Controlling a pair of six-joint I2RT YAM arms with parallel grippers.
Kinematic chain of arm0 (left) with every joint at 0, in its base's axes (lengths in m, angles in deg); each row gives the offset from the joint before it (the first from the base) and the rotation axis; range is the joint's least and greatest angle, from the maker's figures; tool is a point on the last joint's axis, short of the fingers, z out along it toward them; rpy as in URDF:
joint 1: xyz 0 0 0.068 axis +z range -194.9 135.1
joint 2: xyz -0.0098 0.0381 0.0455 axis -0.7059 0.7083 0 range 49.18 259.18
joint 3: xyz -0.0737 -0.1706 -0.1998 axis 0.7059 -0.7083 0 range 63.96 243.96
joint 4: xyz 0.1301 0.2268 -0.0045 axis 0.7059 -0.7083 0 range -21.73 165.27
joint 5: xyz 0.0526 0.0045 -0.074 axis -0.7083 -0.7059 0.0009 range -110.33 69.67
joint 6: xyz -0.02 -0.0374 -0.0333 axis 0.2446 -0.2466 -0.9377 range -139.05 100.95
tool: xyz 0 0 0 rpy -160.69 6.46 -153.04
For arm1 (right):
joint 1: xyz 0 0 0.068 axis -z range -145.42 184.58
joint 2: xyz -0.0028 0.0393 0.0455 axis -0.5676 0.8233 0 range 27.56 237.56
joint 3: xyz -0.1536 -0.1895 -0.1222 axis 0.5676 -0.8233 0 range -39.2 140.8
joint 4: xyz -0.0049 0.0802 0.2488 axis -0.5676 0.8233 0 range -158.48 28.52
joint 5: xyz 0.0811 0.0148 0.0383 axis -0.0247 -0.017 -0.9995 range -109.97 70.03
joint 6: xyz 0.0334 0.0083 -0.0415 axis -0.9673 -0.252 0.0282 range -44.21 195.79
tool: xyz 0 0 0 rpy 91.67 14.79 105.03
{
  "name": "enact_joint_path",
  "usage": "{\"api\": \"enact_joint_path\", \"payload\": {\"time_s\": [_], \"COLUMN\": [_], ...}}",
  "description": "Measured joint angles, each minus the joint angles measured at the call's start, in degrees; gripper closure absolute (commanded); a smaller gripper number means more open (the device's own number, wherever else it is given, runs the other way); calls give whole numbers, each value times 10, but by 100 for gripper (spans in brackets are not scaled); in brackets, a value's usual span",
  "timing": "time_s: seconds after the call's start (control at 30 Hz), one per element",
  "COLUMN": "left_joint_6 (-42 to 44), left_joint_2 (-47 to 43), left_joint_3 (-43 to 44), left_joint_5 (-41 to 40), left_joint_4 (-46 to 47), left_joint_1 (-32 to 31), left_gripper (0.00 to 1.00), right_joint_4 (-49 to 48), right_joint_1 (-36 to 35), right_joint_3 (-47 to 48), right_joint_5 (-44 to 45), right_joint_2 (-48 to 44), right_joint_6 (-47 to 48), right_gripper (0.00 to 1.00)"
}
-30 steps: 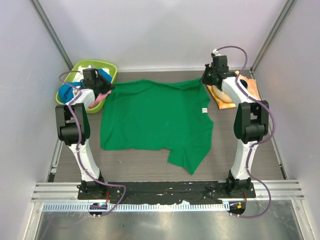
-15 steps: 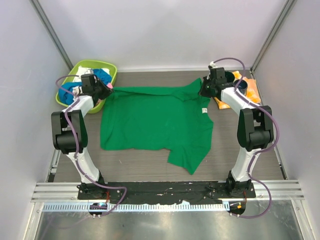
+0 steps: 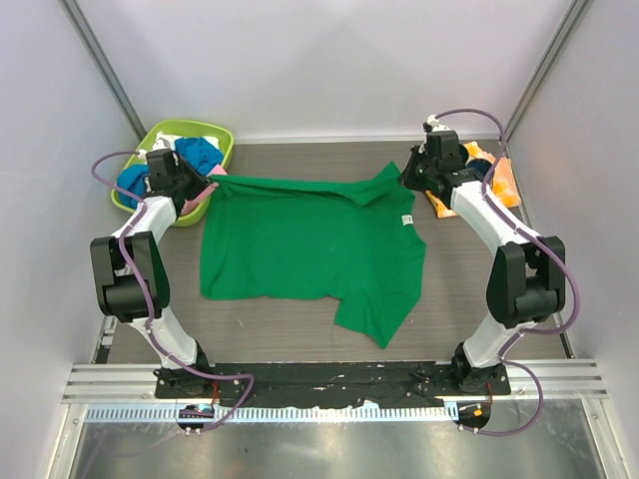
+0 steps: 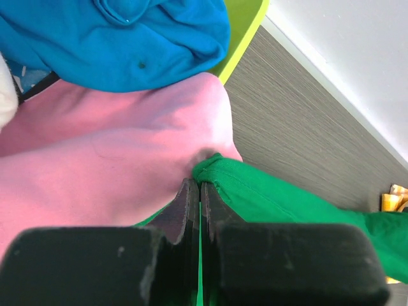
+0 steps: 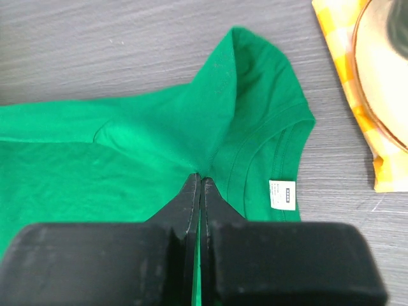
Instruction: Fold and stack the t-shirts
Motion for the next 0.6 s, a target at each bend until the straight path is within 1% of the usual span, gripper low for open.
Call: {"api": "enact_joint_path", "payload": {"time_s": [0.1, 0.27, 0.4, 0.6], "left_joint_6": [0, -1, -1, 9], "left_joint_2": [0, -1, -1, -1], "left_joint_3": [0, -14, -38, -42], "left_joint_5": [1, 7, 8, 10], "left_joint_4": [0, 14, 26, 29], "left_joint_1": [4, 4, 4, -8], "left_gripper": [100, 100, 100, 100], "right_joint_4": [10, 24, 31, 36], "right_joint_1": [0, 0, 0, -4], "right_joint_3": [0, -17, -54, -130], "right_joint_5": [9, 20, 24, 40], "right_joint_2": [-32, -56, -58, -63], "right_joint_6": [-2, -6, -16, -29], "right_gripper": [99, 99, 99, 99]}}
